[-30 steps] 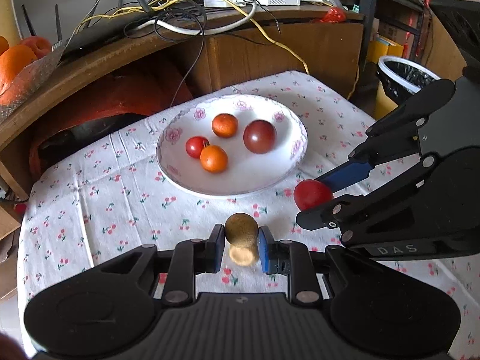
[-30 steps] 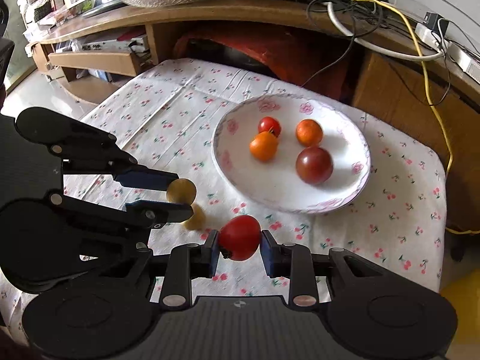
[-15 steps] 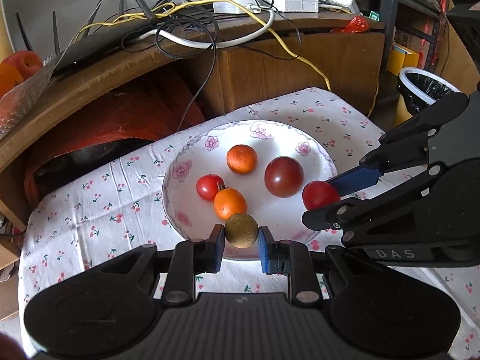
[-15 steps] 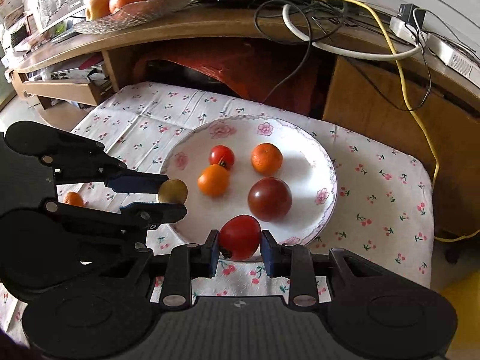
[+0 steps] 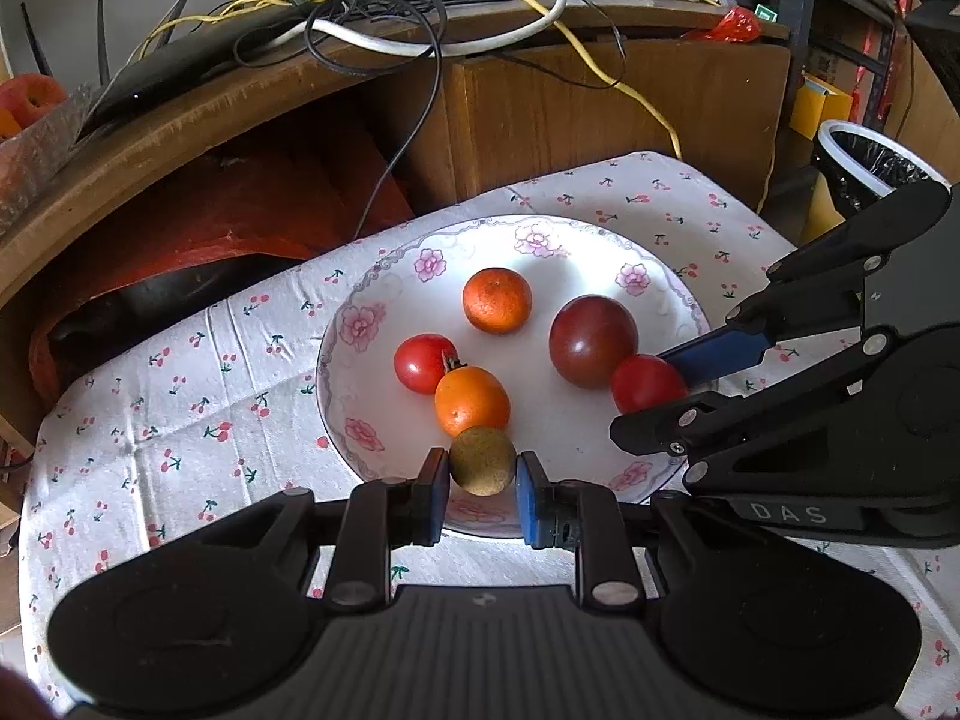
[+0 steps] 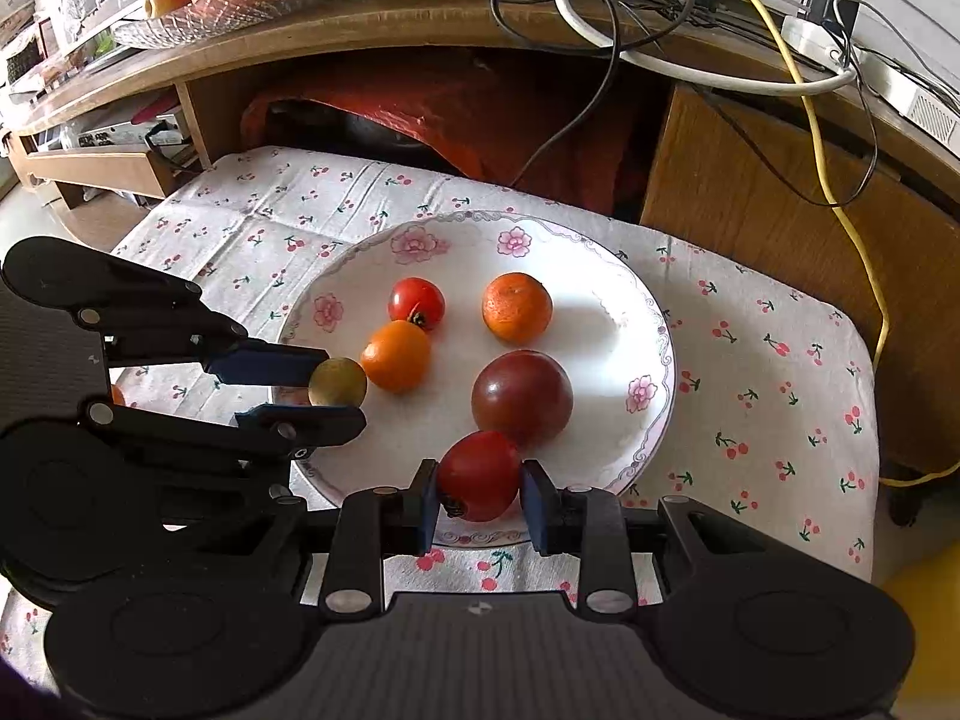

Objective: Organize fruits
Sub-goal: 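Carry the potato and red tomato into the white bowl and open both tools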

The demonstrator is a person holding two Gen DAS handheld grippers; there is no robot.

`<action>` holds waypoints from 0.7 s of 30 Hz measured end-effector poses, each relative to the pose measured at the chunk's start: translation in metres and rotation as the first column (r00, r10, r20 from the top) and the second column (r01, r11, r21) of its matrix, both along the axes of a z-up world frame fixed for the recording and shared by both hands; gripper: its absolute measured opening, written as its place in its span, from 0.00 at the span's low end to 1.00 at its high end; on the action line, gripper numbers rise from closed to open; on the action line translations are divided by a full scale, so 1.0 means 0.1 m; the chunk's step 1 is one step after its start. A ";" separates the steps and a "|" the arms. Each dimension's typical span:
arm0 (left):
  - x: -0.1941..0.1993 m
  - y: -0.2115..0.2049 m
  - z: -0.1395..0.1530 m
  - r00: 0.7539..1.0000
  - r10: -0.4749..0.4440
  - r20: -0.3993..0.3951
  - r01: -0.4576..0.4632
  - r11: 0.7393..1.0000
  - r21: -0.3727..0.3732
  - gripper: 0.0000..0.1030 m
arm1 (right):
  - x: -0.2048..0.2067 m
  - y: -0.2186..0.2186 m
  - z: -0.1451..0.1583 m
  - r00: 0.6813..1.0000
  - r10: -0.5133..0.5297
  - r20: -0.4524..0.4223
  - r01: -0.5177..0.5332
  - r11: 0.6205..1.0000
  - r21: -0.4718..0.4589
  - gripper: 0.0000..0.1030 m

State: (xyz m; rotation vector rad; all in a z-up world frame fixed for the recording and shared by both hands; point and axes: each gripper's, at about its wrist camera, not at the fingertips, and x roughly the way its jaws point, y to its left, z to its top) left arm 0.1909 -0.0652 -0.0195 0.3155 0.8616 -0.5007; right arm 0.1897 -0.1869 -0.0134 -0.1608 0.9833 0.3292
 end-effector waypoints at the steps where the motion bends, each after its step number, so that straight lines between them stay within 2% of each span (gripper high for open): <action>1: 0.01 0.00 -0.01 1.000 0.003 0.000 -0.003 1.000 0.000 0.31 | 0.01 0.00 0.00 1.000 0.001 0.003 -0.001 1.000 -0.002 0.24; 21: 0.04 0.01 0.00 1.000 0.025 0.017 -0.025 1.000 0.008 0.32 | 0.02 0.00 0.02 1.000 -0.011 0.026 0.011 1.000 0.001 0.27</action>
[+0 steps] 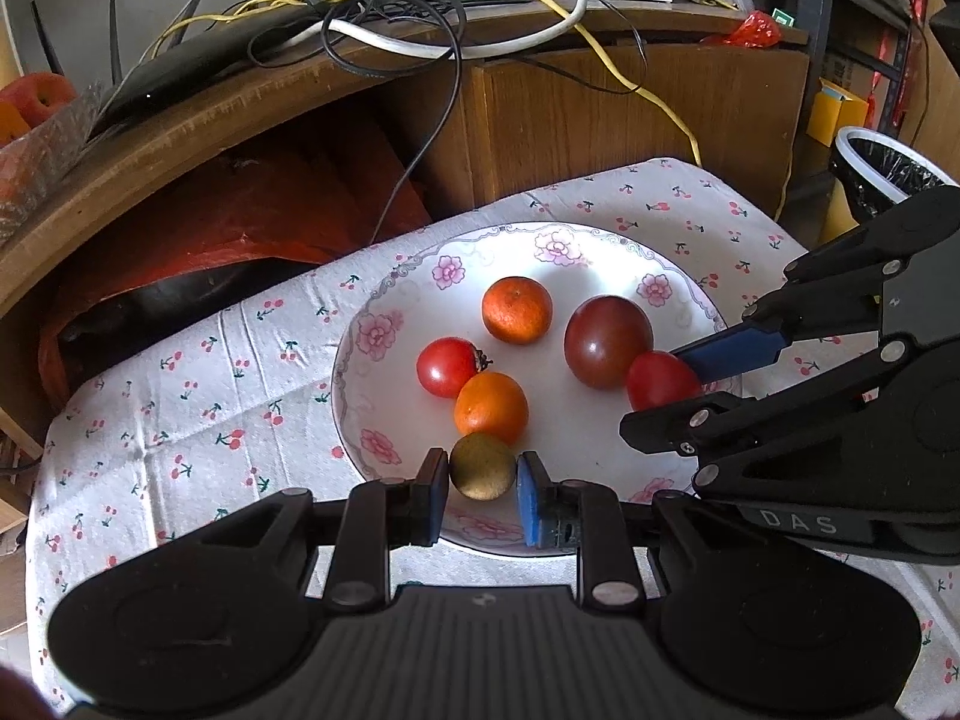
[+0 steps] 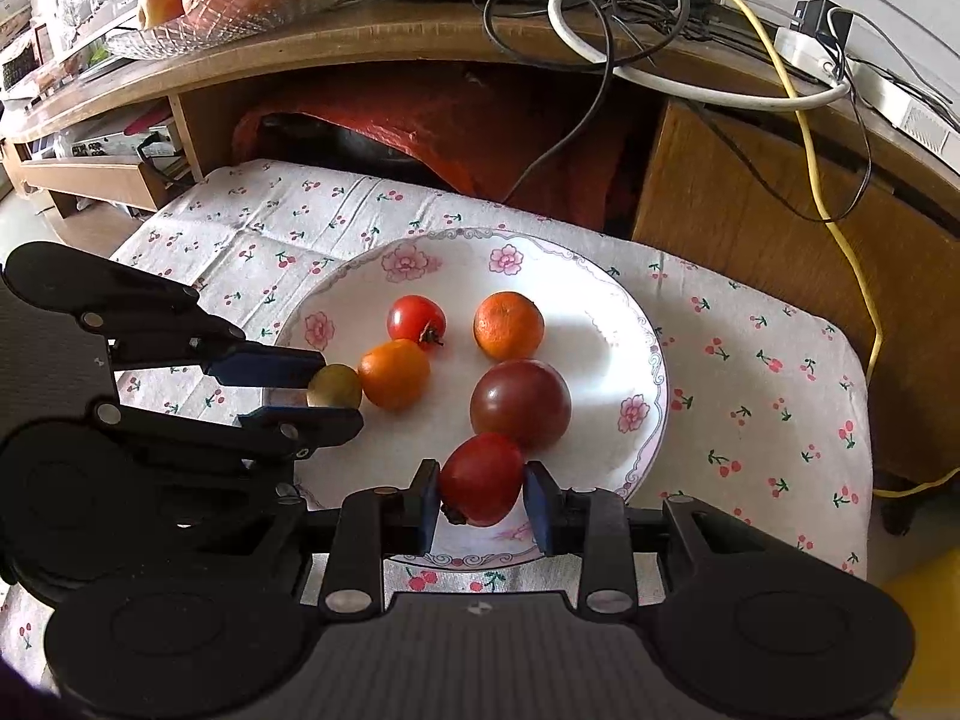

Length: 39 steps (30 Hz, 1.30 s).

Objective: Organize fruits
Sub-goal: 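Carry the potato and red tomato into the white bowl and open both tools, then move the left tool to the small orange while the right tool moves to the other potato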

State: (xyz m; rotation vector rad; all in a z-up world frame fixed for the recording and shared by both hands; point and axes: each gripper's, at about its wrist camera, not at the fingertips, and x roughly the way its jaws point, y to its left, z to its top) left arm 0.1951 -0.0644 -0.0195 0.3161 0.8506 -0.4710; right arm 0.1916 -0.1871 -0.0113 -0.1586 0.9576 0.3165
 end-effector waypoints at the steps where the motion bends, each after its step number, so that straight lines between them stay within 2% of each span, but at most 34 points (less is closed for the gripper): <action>1: 0.00 0.00 0.01 1.000 0.001 0.002 -0.001 1.000 0.002 0.32 | 0.00 0.00 0.01 1.000 -0.001 0.002 0.001 1.000 -0.001 0.27; 13: -0.07 0.05 0.21 0.999 0.018 0.039 -0.018 1.000 -0.006 0.33 | -0.06 -0.06 0.16 0.999 -0.027 0.047 0.026 0.999 0.025 0.28; 19: -0.16 0.15 0.28 0.999 0.027 0.043 -0.027 1.000 -0.007 0.33 | -0.14 0.03 0.26 0.998 -0.003 0.057 0.000 0.999 0.047 0.28; 29: -0.46 0.44 0.32 0.999 0.039 0.024 -0.038 0.999 -0.006 0.33 | -0.36 0.26 0.28 0.998 0.052 0.022 -0.053 0.996 0.074 0.28; 39: -0.70 0.96 0.26 0.994 0.110 -0.009 -0.110 0.994 -0.016 0.34 | -0.48 0.58 0.08 0.990 0.136 -0.048 -0.134 0.990 0.047 0.28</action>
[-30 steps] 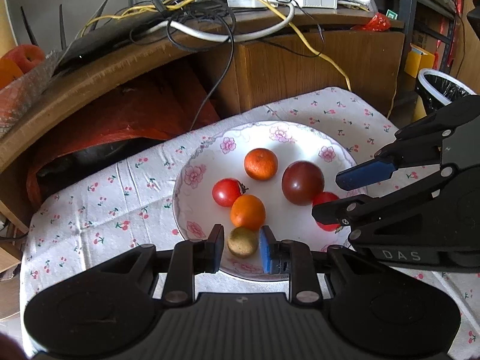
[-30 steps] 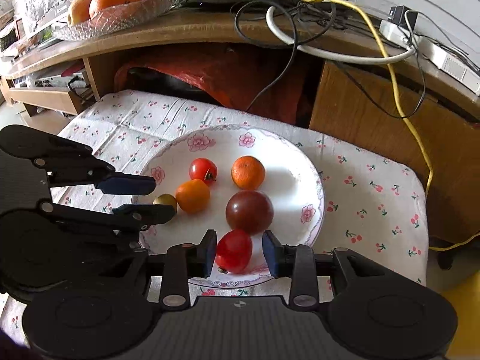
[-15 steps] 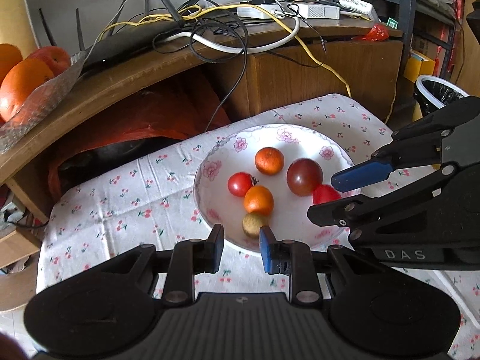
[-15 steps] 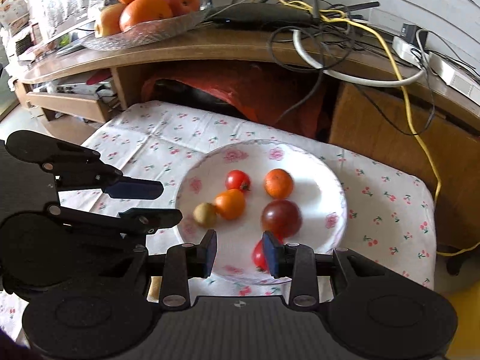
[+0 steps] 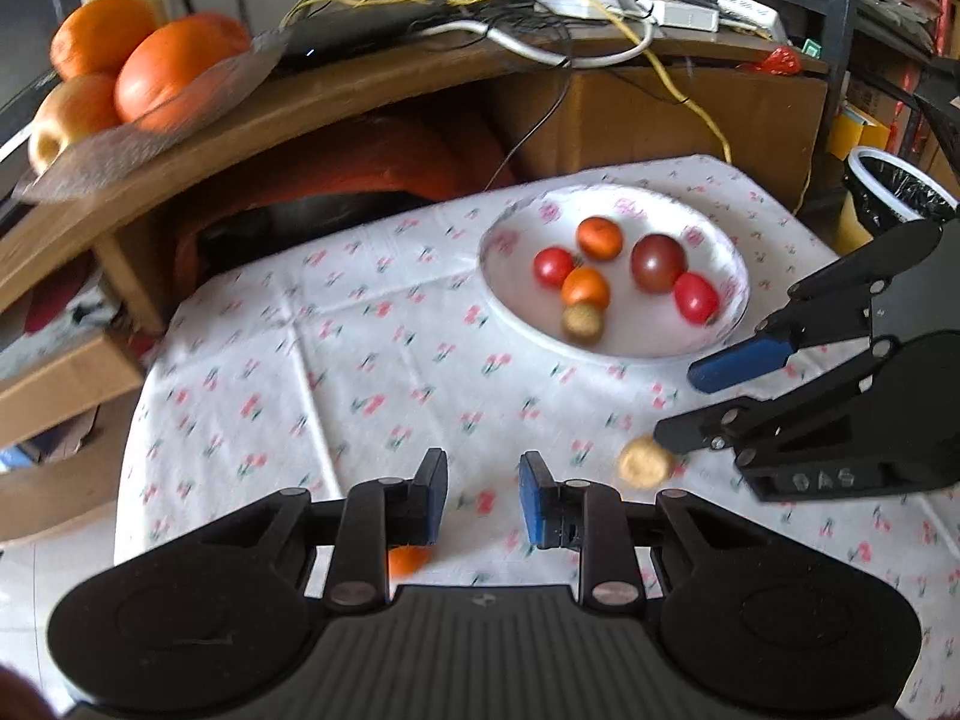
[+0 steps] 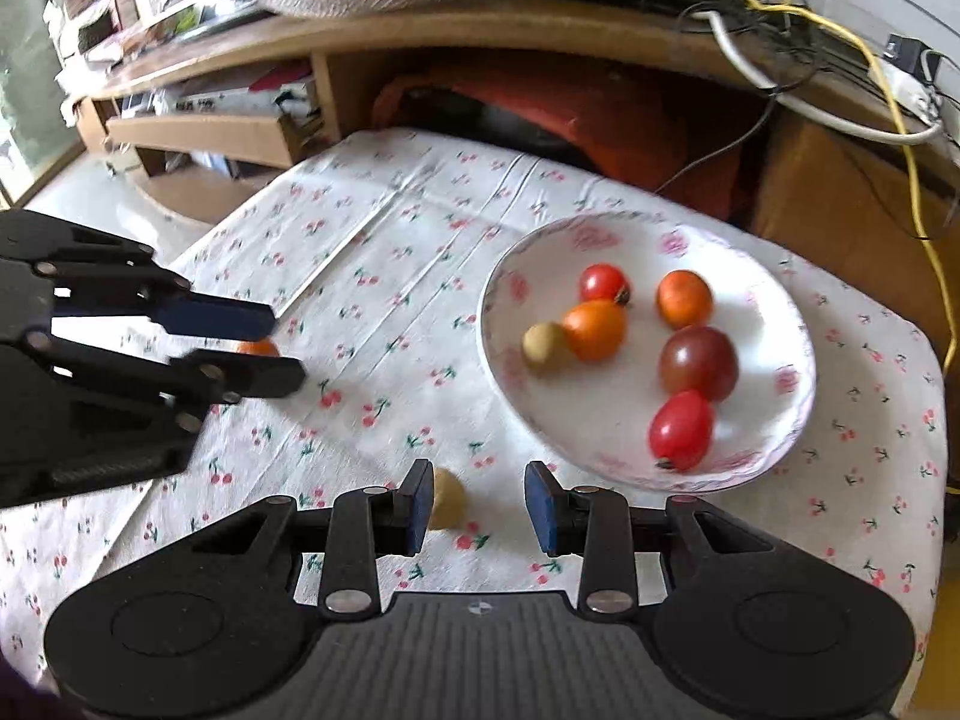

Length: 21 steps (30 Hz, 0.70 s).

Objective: Organize fruits
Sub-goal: 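Move the left tool to the small orange while the right tool moves to the other potato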

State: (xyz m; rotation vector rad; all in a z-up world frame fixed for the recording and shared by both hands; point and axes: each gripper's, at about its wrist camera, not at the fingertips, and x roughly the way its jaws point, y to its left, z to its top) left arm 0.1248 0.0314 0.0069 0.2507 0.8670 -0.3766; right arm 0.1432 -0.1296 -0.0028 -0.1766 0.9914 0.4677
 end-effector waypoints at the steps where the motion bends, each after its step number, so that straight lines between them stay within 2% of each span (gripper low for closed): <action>1: -0.01 0.04 -0.02 1.000 0.008 -0.003 -0.008 1.000 0.003 0.34 | 0.00 0.02 -0.02 1.000 0.003 -0.006 -0.003 1.000 -0.002 0.28; 7: -0.06 0.24 -0.18 0.999 0.037 -0.029 -0.036 0.999 0.027 0.34 | -0.01 0.07 -0.06 1.000 0.019 -0.006 -0.019 1.000 -0.015 0.28; 21: 0.09 0.34 -0.32 0.997 0.071 -0.021 -0.070 0.996 0.057 0.39 | 0.02 0.11 -0.17 0.999 0.042 -0.029 -0.042 0.999 -0.019 0.30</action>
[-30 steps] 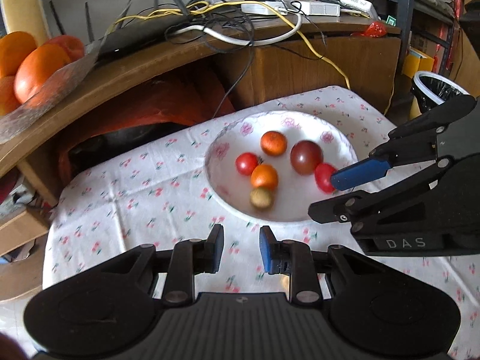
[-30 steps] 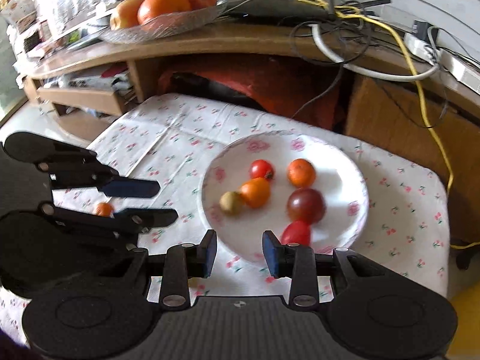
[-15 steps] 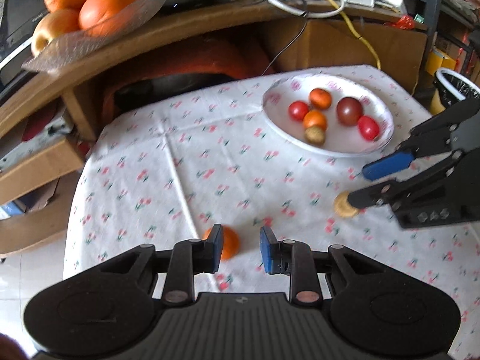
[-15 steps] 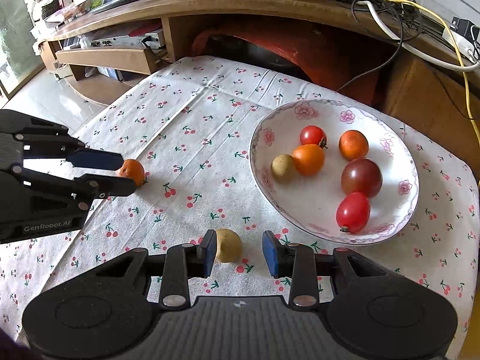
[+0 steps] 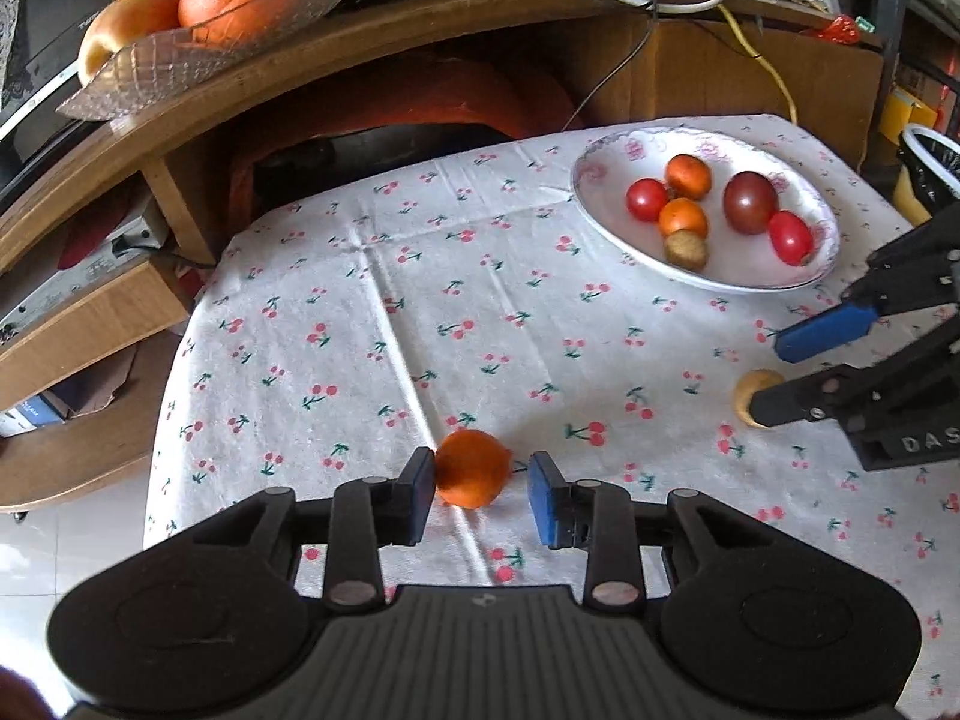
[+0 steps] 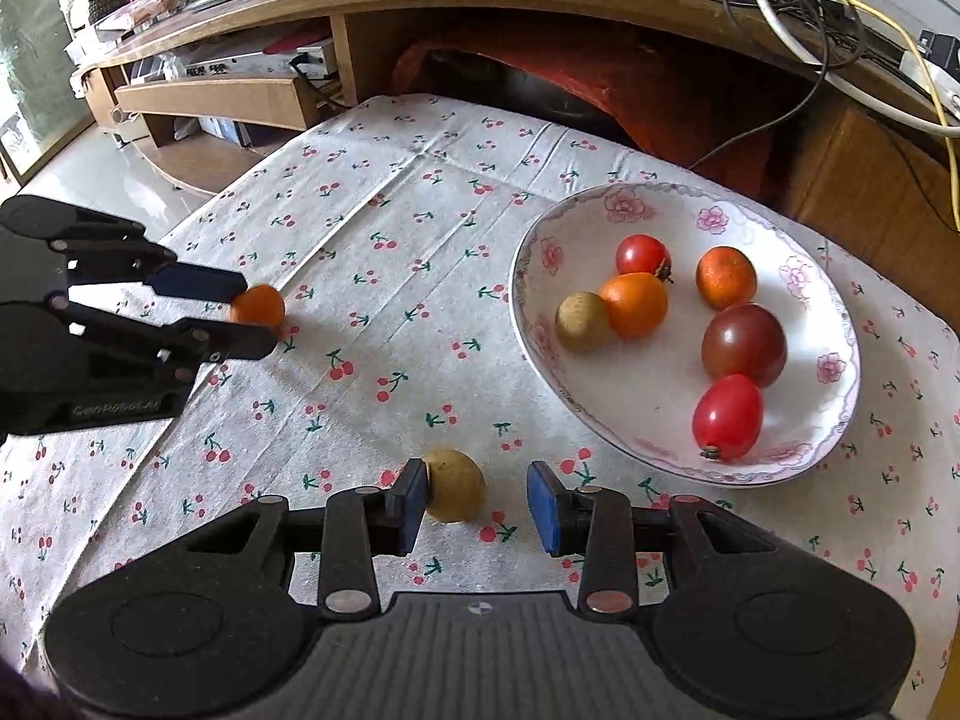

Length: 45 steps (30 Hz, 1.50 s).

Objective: Organize fruits
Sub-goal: 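Move the left tool to the small orange while the right tool moves to the other potato, then close the left tool on the small orange while the right tool closes on the potato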

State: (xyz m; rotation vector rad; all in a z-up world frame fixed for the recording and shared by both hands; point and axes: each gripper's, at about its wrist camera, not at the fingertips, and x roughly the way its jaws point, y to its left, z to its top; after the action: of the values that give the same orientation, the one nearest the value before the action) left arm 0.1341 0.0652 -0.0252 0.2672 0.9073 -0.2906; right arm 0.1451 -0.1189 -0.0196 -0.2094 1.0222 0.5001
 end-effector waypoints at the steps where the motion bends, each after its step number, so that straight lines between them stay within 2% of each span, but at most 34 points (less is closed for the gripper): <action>1: 0.02 0.02 -0.02 1.000 0.006 -0.001 -0.006 1.000 0.000 0.39 | 0.00 0.00 0.00 1.000 0.002 -0.001 -0.002 1.000 0.001 0.30; 10: 0.15 0.00 -0.10 1.000 0.014 -0.009 -0.014 1.000 -0.027 0.37 | 0.01 -0.01 -0.03 1.000 0.006 -0.022 -0.005 1.000 0.015 0.30; 23: 0.02 -0.05 -0.09 1.000 -0.003 -0.005 0.003 1.000 0.022 0.37 | 0.01 0.03 -0.07 0.999 0.022 -0.036 -0.022 1.000 0.005 0.29; 27: -0.01 -0.04 -0.08 1.000 -0.006 -0.006 0.006 1.000 0.020 0.36 | 0.01 0.06 -0.06 0.998 0.044 -0.038 -0.044 0.999 0.009 0.17; 28: -0.02 -0.04 -0.08 1.000 -0.008 -0.008 0.008 1.000 0.017 0.36 | 0.00 0.07 -0.06 0.998 0.045 -0.038 -0.045 0.999 0.008 0.17; 35: -0.14 -0.12 -0.06 0.998 -0.052 -0.025 0.052 0.999 0.007 0.35 | -0.07 0.05 -0.03 0.998 0.052 -0.047 -0.052 0.999 0.001 0.17; 39: -0.22 -0.22 0.01 0.995 -0.090 -0.032 0.089 0.995 -0.038 0.35 | -0.17 -0.01 0.02 0.998 0.041 -0.050 -0.041 0.999 0.001 0.17; 45: -0.41 -0.50 0.02 0.978 -0.200 -0.059 0.194 0.976 -0.097 0.35 | -0.40 -0.19 0.08 0.999 0.002 -0.054 -0.003 1.000 -0.014 0.17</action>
State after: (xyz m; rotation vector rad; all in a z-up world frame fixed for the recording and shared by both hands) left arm 0.0935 0.0156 -0.0231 0.2644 0.9336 -0.5261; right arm 0.1052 -0.1375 -0.0112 -0.2106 1.0784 0.5033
